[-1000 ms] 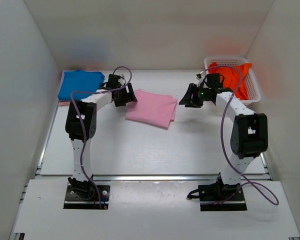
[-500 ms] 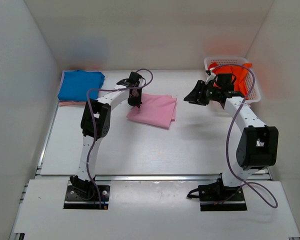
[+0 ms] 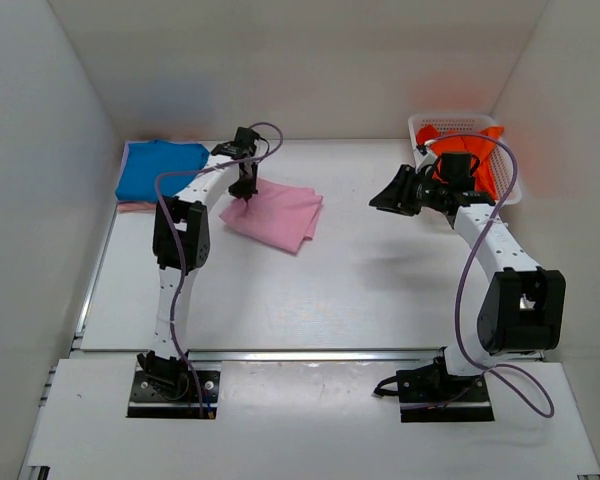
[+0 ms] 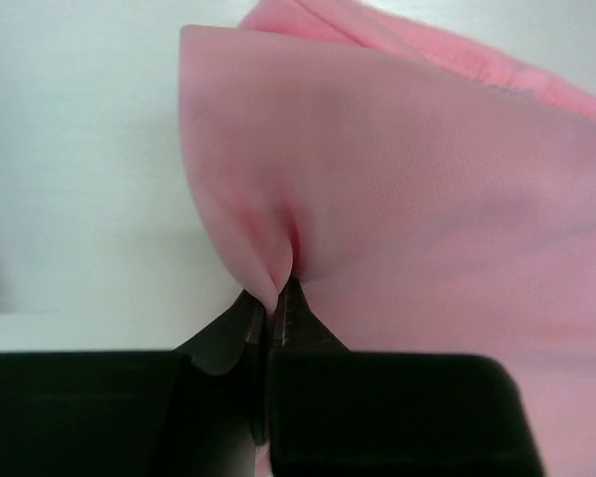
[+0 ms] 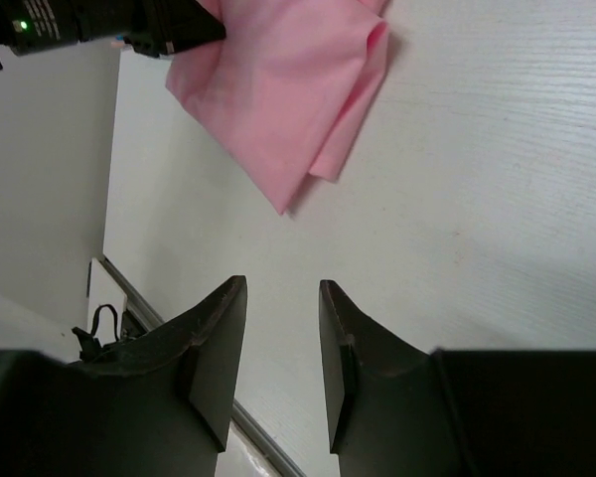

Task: Fold and stack the t-shirts
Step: Put the neatly folded tshirt into the corner of the board with the left arm

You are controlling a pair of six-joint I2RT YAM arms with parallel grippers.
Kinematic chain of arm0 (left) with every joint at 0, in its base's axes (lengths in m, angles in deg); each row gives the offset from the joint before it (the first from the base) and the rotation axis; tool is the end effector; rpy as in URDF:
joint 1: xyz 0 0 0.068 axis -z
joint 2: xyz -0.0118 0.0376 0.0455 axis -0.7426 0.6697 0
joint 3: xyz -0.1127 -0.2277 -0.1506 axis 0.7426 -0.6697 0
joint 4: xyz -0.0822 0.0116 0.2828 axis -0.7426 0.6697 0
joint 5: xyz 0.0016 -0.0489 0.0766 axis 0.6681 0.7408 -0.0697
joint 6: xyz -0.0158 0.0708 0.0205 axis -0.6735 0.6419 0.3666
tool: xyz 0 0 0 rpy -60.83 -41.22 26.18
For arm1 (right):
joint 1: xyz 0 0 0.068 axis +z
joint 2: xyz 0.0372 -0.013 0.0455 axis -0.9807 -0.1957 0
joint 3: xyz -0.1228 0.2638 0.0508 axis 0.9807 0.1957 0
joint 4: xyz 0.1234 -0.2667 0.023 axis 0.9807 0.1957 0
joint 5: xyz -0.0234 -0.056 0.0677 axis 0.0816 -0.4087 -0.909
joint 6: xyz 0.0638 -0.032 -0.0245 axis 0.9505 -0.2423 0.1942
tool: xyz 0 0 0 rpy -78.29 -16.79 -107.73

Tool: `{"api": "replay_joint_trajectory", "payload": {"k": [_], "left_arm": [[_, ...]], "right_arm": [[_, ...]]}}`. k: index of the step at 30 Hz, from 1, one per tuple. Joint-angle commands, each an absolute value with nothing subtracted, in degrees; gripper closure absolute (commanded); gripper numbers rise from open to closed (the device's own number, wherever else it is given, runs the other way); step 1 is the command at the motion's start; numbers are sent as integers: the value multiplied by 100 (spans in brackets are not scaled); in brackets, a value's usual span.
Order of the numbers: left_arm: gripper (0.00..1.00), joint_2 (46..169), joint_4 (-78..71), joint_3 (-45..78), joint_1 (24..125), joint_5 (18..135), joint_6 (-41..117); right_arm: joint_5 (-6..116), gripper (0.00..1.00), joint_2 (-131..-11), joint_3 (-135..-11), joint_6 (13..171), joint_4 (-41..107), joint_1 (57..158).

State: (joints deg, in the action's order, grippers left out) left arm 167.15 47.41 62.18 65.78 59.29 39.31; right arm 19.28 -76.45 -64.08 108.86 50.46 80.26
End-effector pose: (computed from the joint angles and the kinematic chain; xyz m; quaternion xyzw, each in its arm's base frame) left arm 0.5410 -0.1633 0.1613 0.0496 0.9746 0.0266 0.2168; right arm 0.3806 0.0537 0.2870 0.0048 0.8523 0.4104 0.3243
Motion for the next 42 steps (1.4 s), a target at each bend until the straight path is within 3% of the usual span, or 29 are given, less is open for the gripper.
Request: {"api": "replay_joint_trajectory", "payload": {"k": [1, 7, 20, 42], "left_arm": [[100, 16170, 4824, 6829, 6290, 5307, 4280], [100, 16319, 5000, 7673, 5903, 4815, 4552], [100, 16038, 4790, 8219, 5068, 5191, 4562], [100, 15440, 4324, 8422, 4172, 5798, 4193]], "right_arm": [[1810, 68, -7340, -6418, 11053, 4784, 8187], [1854, 69, -7305, -6313, 11168, 4731, 8469], [1810, 71, -7437, -5952, 11379, 4459, 8776], [1784, 73, -7586, -5812, 11572, 4406, 9145]]}}
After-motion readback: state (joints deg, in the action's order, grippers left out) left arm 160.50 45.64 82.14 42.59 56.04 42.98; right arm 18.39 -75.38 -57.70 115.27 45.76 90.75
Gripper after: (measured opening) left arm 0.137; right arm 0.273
